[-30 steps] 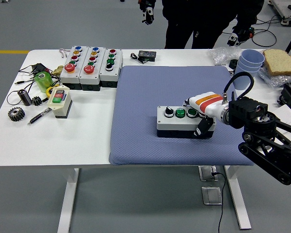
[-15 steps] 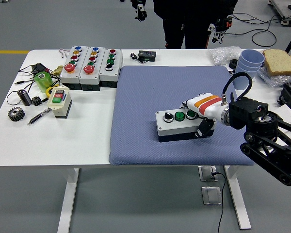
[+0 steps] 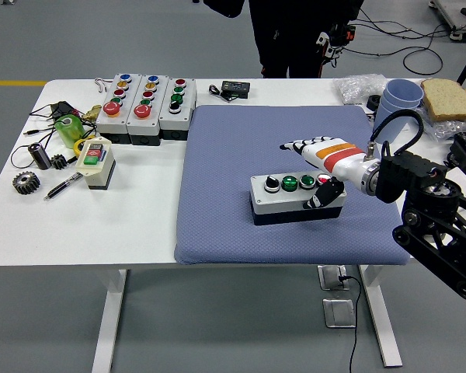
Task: Pick up the button,place it on the desk,press the button,press the button
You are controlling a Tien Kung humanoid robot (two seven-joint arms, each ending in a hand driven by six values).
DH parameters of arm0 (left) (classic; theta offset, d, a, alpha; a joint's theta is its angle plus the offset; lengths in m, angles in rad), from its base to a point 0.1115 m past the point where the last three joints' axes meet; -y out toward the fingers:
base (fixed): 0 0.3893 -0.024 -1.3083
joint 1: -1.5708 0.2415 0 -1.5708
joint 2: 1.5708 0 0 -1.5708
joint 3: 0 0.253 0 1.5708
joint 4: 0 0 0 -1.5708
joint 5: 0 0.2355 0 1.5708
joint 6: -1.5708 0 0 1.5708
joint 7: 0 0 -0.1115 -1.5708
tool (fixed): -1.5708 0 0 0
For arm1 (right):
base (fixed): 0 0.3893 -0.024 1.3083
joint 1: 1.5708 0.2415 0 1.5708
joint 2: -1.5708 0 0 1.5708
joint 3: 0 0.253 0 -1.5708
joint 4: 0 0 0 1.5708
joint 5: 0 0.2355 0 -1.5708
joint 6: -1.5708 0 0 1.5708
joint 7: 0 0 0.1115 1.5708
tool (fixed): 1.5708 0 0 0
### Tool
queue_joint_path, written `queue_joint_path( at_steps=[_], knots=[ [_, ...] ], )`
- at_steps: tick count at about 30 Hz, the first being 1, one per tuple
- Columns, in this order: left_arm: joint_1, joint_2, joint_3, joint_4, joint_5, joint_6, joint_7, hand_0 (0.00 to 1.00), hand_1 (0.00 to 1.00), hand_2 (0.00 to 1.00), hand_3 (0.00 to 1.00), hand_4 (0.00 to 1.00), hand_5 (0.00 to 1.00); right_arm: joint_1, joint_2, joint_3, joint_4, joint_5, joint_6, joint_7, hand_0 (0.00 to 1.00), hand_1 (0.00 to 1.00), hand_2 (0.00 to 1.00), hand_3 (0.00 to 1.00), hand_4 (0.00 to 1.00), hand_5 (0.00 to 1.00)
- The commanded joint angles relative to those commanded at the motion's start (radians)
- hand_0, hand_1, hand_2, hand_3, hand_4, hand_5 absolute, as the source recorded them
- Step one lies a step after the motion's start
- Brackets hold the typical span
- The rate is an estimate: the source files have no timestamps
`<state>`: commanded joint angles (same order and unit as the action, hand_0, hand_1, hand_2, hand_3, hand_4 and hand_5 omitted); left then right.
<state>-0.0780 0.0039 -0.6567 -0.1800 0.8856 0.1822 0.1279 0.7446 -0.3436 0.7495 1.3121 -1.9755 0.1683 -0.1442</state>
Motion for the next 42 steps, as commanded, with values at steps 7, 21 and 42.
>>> queue_joint_path(
  at_steps=[7, 21, 42],
  knots=[
    [-0.002, 0.001, 0.002, 0.0, -0.005, 0.0, -0.002, 0.628, 0.663, 0.682, 0.604, 0.344, 0.648, -0.039, -0.041, 0.099, 0.122, 0.038, 0.047, -0.011, 0.998, 0.932, 0.994, 0.998, 0.988, 0.115],
    [-0.005, 0.002, 0.002, 0.0, -0.001, 0.0, -0.004, 0.628, 0.662, 0.681, 0.604, 0.342, 0.647, -0.181, -0.144, 0.116, 0.239, 0.221, -0.331, -0.041, 0.164, 0.053, 0.331, 0.752, 0.635, 0.099],
    [-0.007, 0.002, -0.005, 0.0, 0.014, -0.002, -0.001, 0.628, 0.663, 0.681, 0.604, 0.342, 0.646, -0.24, -0.163, 0.063, 0.224, 0.107, -0.168, -0.143, 0.105, 0.002, 0.232, 0.647, 0.534, 0.002]
  ],
)
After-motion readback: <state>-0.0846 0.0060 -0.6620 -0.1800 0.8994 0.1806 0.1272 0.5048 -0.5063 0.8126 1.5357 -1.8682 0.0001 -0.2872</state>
